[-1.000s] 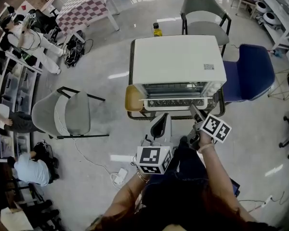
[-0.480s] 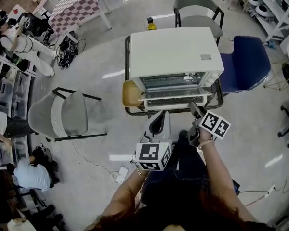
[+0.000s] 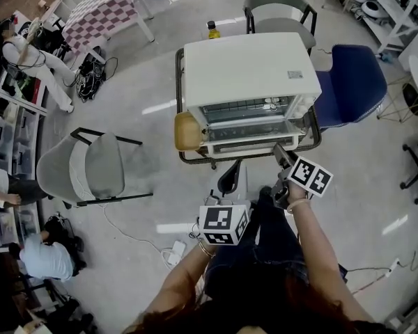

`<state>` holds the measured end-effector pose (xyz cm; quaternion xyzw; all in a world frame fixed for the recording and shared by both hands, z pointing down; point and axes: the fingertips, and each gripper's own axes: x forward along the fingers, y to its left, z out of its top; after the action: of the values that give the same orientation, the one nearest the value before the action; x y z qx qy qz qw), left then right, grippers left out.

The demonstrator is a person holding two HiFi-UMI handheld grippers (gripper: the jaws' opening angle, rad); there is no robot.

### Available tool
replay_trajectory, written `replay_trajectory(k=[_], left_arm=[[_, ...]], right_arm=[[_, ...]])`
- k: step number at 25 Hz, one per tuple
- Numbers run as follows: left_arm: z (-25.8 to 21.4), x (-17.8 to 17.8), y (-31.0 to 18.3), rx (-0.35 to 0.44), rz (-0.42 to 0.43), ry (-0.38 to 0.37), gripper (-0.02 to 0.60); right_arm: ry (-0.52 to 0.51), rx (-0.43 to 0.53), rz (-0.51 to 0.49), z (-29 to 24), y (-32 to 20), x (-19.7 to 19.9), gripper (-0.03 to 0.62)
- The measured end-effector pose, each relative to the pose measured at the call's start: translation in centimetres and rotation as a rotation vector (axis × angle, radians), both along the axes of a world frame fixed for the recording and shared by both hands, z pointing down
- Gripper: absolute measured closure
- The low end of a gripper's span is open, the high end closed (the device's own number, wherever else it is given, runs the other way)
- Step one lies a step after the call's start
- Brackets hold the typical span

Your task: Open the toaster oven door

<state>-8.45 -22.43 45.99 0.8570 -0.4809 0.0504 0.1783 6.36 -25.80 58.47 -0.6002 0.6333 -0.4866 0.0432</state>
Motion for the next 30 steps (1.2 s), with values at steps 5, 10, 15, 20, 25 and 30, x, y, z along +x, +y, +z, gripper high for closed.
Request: replay_trajectory(k=[5, 10, 15, 20, 25, 30], left_arm=[[0.8, 0.0, 0.3, -0.001, 0.001, -0.006, 0.566], [1.7, -0.1, 1.1, -0.017, -0.008, -0.011, 0.566], [2.4, 0.3, 1.7, -0.022, -0.02, -0.018, 0.566], [3.1, 0.5, 2.3, -0.028, -0.042, -0.019, 0.566], [3.8, 0.6, 2.8, -0.03, -0.059, -0.028, 0.566], [4.4, 0.8, 3.4, -0.036, -0.085, -0.025, 0.566]], right_arm=[[0.01, -0.035, -0.011, 1.4, 1.2, -0.1, 0.388], [0.017, -0.058, -0.022, 2.6, 2.4, -0.3, 0.393], [0.02, -0.074, -0.049, 3.2, 2.9, -0.2, 0.393], [0.019, -0.081, -0.069, 3.7, 3.2, 0.0, 0.393], [0.021, -0.091, -0.095, 4.2, 3.6, -0.2, 0.393], [0.019, -0.101, -0.121, 4.9, 4.1, -0.2, 0.393]])
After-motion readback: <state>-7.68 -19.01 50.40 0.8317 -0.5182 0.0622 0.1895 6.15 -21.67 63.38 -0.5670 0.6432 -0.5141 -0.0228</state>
